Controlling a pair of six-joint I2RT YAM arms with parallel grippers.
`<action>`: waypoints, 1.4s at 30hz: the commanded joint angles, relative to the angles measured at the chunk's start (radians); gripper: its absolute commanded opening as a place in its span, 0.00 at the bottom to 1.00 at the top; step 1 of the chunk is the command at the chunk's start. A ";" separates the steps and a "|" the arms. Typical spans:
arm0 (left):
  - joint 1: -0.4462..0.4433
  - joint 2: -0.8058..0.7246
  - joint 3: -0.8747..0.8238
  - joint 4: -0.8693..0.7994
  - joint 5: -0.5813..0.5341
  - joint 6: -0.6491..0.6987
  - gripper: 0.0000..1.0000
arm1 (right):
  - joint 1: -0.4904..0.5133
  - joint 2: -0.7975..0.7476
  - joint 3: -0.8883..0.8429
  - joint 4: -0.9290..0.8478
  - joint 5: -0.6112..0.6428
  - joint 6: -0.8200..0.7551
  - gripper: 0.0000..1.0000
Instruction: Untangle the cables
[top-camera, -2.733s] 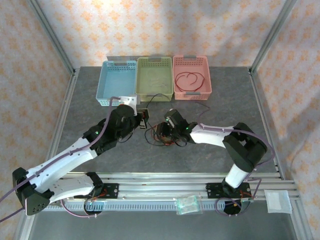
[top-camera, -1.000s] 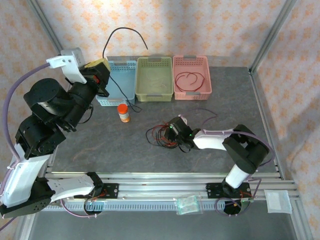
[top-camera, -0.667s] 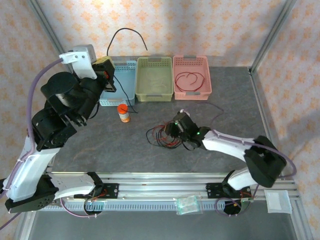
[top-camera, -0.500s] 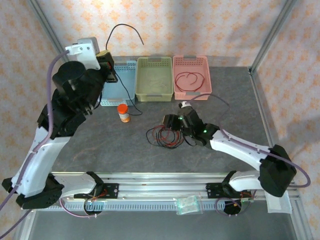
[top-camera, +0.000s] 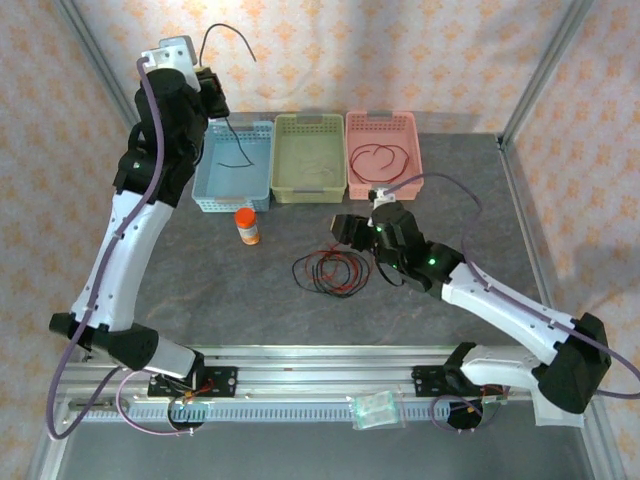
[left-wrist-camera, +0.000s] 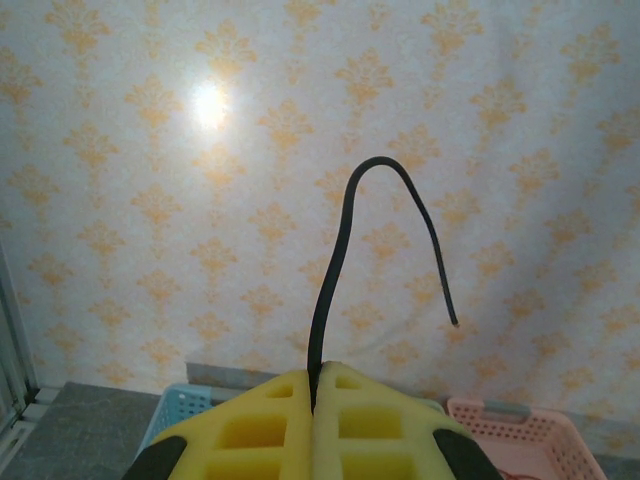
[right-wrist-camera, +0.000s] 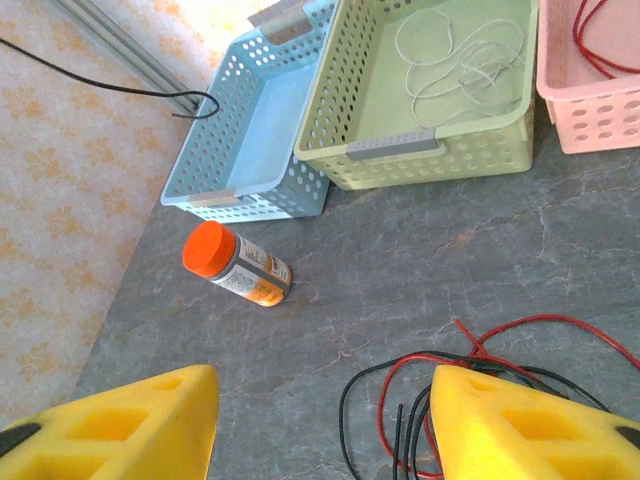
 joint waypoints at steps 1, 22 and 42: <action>0.068 0.062 0.043 0.099 0.075 0.023 0.00 | 0.002 -0.021 0.011 -0.030 0.037 -0.012 0.58; 0.233 0.546 -0.006 0.050 0.177 -0.140 0.00 | 0.002 -0.042 -0.053 -0.074 0.064 0.065 0.57; 0.249 0.803 0.020 -0.023 0.110 -0.176 0.43 | 0.002 -0.100 -0.240 0.023 -0.059 0.081 0.57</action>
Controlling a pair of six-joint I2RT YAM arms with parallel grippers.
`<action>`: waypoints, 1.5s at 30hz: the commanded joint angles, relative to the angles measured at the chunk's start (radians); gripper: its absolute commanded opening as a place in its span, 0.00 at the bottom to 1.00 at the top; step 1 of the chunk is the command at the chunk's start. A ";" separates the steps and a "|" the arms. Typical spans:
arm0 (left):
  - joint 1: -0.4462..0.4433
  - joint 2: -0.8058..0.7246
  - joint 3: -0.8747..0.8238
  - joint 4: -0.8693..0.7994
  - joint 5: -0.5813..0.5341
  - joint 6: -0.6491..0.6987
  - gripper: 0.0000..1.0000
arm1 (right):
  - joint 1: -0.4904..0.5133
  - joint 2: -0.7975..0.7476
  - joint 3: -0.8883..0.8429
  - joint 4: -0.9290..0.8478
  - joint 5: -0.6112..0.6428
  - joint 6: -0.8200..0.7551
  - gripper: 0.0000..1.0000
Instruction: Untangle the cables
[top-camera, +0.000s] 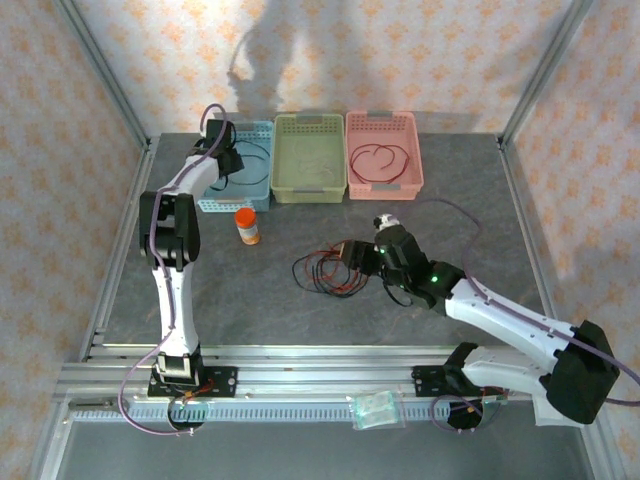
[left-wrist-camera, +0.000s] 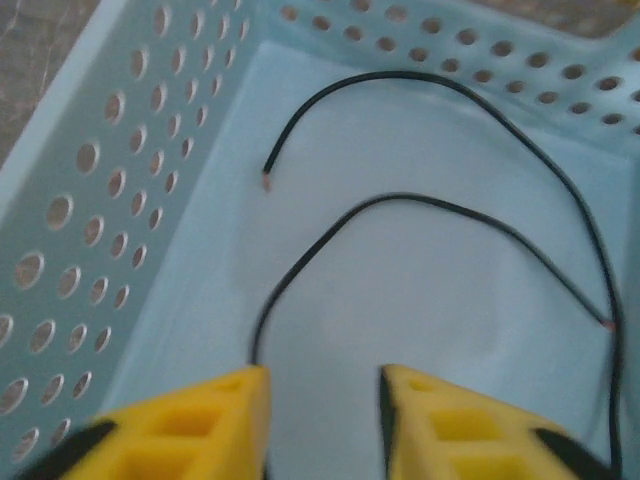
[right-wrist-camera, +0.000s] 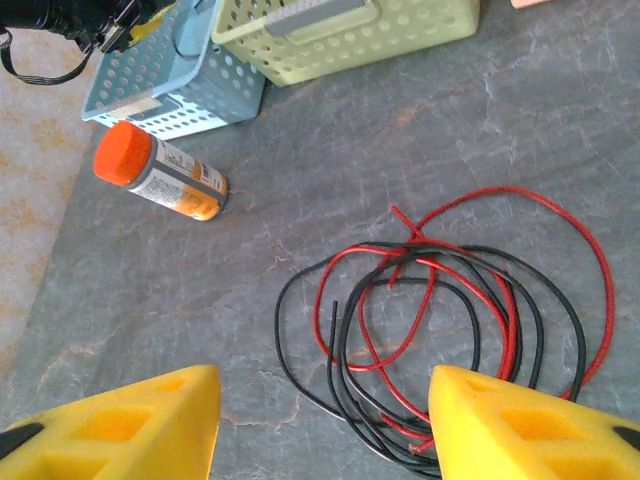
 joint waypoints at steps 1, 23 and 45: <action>0.014 -0.006 0.040 -0.040 -0.032 -0.013 0.48 | 0.002 -0.028 -0.030 0.013 0.016 0.024 0.57; -0.250 -0.599 -0.379 0.121 0.123 -0.052 0.86 | 0.002 0.343 0.132 -0.146 0.025 0.008 0.44; -0.643 -1.181 -1.211 0.199 -0.134 -0.472 0.67 | 0.066 0.762 0.460 -0.155 0.030 0.050 0.52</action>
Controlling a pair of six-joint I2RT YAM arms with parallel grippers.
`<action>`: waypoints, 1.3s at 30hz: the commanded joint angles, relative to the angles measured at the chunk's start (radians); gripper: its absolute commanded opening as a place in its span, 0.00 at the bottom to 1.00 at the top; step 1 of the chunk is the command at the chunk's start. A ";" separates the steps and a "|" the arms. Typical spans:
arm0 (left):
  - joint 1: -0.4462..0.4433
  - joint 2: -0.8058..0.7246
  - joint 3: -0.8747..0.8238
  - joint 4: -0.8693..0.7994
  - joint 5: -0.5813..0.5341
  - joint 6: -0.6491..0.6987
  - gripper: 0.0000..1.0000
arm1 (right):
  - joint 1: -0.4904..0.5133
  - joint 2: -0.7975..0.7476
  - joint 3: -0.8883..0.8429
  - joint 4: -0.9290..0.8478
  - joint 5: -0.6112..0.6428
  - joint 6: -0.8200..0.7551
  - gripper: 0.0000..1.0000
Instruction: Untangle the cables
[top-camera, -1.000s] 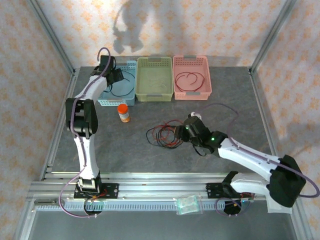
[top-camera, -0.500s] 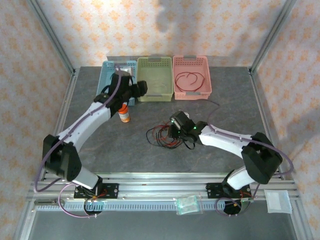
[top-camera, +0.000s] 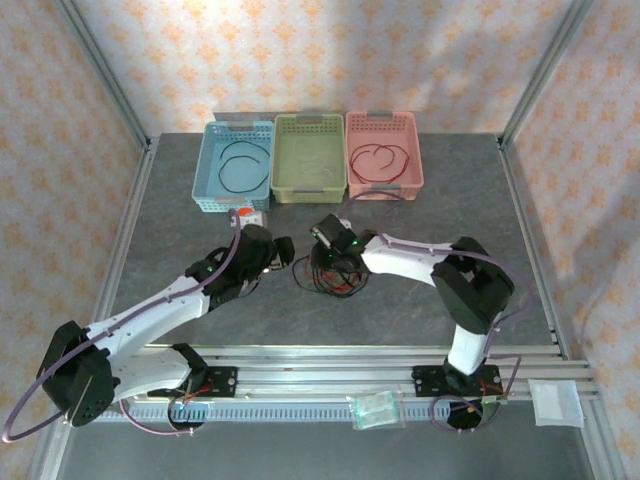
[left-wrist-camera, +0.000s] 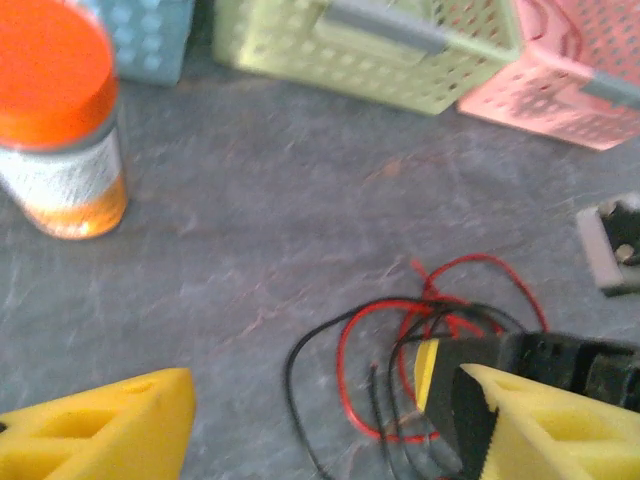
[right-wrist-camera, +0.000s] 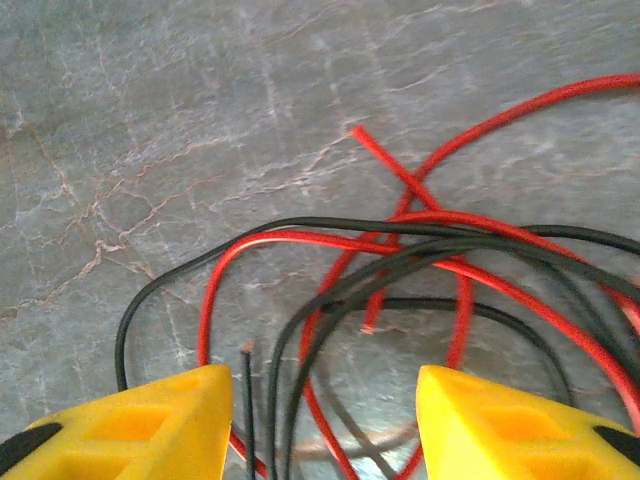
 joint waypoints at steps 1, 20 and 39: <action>-0.006 -0.029 -0.062 0.050 -0.040 -0.107 0.66 | 0.025 0.055 0.066 -0.037 0.020 0.006 0.52; -0.011 0.171 -0.157 0.268 0.092 -0.156 0.51 | 0.039 0.143 0.117 -0.066 0.040 0.020 0.35; -0.010 0.395 -0.091 0.324 0.153 -0.139 0.38 | 0.036 0.067 -0.001 0.019 -0.015 0.050 0.26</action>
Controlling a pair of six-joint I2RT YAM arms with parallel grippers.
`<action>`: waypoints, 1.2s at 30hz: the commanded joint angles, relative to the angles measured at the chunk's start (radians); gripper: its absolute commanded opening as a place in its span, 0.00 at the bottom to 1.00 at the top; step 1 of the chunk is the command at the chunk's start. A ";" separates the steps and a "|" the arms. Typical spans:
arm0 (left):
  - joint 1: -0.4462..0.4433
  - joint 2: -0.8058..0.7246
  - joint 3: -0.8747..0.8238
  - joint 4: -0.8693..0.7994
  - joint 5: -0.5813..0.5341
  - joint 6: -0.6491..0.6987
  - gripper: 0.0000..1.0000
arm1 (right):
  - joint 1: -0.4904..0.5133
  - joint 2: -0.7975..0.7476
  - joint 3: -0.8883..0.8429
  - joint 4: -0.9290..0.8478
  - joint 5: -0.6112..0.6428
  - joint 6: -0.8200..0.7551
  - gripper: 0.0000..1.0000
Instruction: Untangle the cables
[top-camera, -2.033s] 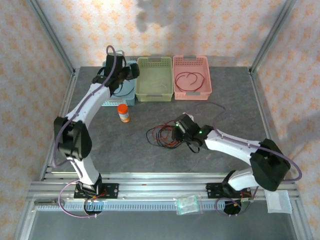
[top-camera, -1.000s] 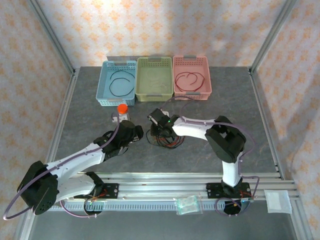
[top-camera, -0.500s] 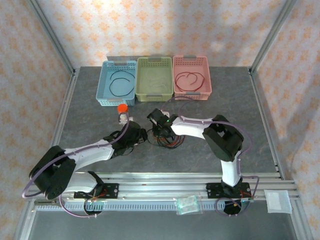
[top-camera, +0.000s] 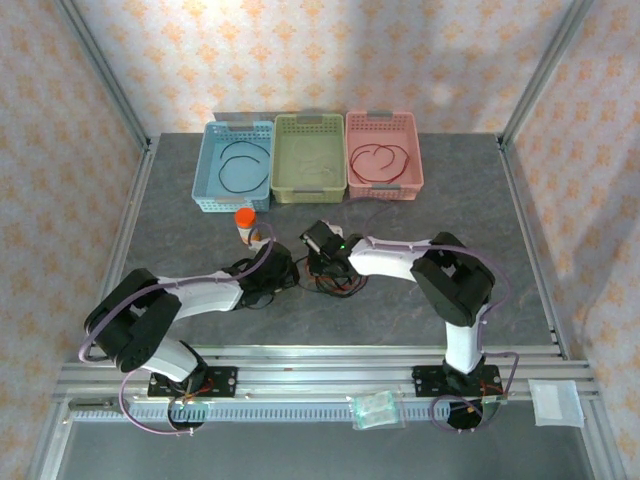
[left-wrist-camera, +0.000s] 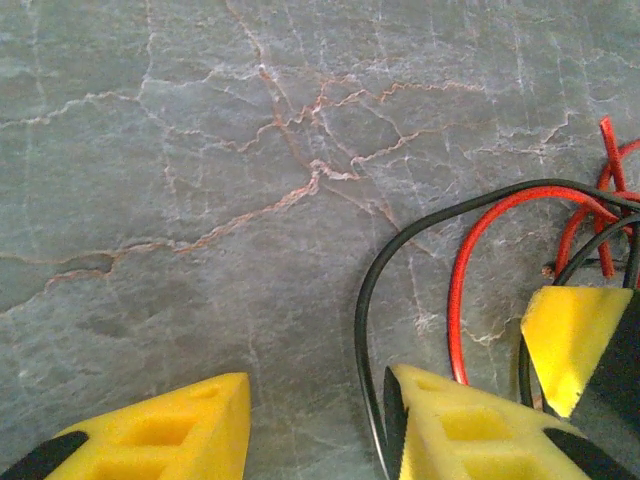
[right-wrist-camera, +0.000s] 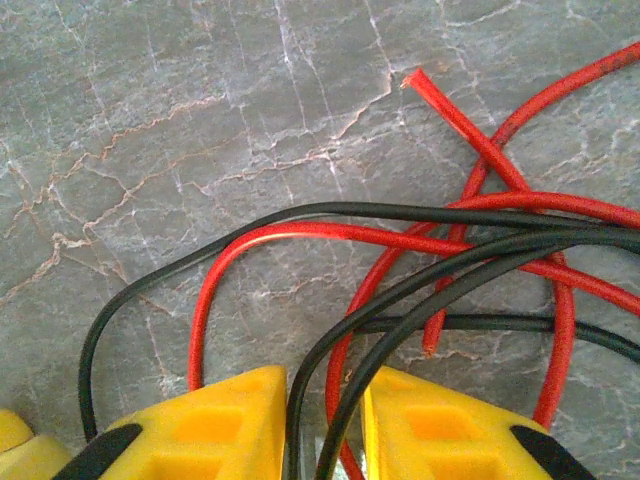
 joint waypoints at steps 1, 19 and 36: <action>-0.010 0.030 0.029 0.035 0.009 0.011 0.38 | 0.006 -0.025 -0.022 -0.015 -0.021 0.021 0.26; -0.012 0.078 0.069 0.076 0.037 0.005 0.31 | 0.006 -0.038 -0.040 -0.017 -0.016 0.029 0.23; -0.012 0.019 0.067 0.009 -0.020 0.008 0.35 | -0.035 -0.084 -0.141 0.097 -0.105 0.065 0.18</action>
